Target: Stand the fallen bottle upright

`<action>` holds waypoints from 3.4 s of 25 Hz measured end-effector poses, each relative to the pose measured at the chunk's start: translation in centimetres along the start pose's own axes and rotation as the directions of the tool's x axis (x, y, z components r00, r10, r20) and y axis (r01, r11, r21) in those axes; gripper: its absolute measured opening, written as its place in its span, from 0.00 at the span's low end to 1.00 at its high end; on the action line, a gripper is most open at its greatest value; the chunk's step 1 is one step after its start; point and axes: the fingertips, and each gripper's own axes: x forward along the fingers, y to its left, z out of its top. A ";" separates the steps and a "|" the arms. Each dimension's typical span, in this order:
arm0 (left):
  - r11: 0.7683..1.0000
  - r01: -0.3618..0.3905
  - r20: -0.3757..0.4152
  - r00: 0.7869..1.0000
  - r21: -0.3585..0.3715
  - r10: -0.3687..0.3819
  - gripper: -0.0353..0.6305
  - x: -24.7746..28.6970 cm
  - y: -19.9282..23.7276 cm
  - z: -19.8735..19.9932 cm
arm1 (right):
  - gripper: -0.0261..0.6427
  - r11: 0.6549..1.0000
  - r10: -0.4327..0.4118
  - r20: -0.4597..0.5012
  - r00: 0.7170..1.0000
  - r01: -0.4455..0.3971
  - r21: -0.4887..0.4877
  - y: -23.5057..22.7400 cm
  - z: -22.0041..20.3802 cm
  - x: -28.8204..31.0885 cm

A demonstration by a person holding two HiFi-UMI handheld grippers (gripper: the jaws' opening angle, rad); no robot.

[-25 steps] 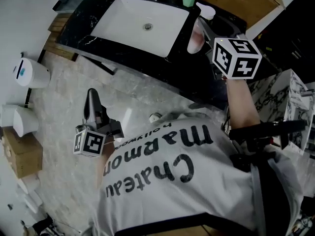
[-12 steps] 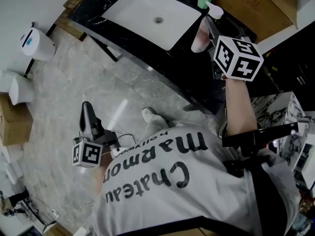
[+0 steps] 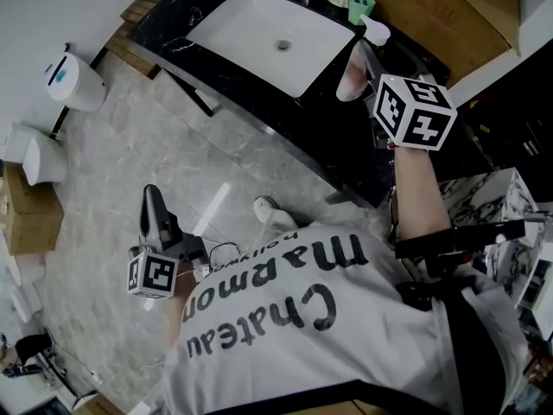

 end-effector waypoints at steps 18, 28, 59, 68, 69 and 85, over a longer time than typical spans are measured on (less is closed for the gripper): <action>1.000 0.002 -0.035 0.999 0.017 -0.002 0.08 0.8 1.3 -0.5 | 0.28 0.997 0.021 0.049 0.999 -0.024 0.071 0.2 0.3 0.0; 1.000 0.001 -0.048 0.999 0.007 0.000 0.08 0.5 1.9 -1.1 | 0.31 0.997 -0.009 0.063 0.998 0.004 0.081 -0.1 0.3 0.0; 0.999 -0.036 -0.005 0.999 -0.037 0.036 0.08 -2.5 3.4 -0.4 | 0.51 0.996 -0.068 0.066 0.996 0.064 0.060 0.0 0.6 -0.3; 0.999 -0.021 0.003 1.000 -0.035 0.021 0.08 -3.4 1.9 -0.5 | 0.51 0.973 -0.035 0.140 0.990 0.002 0.229 -2.1 1.5 -3.9; 0.999 -0.014 0.005 1.000 -0.034 0.014 0.08 -3.5 1.5 -0.5 | 0.51 0.965 -0.019 0.151 0.988 -0.022 0.262 -2.4 1.5 -4.5; 0.982 0.179 -0.153 0.971 -0.060 -0.186 0.08 -3.3 -9.1 -7.5 | 0.29 0.906 -0.033 0.079 0.996 -0.004 0.424 -7.1 -6.4 -16.6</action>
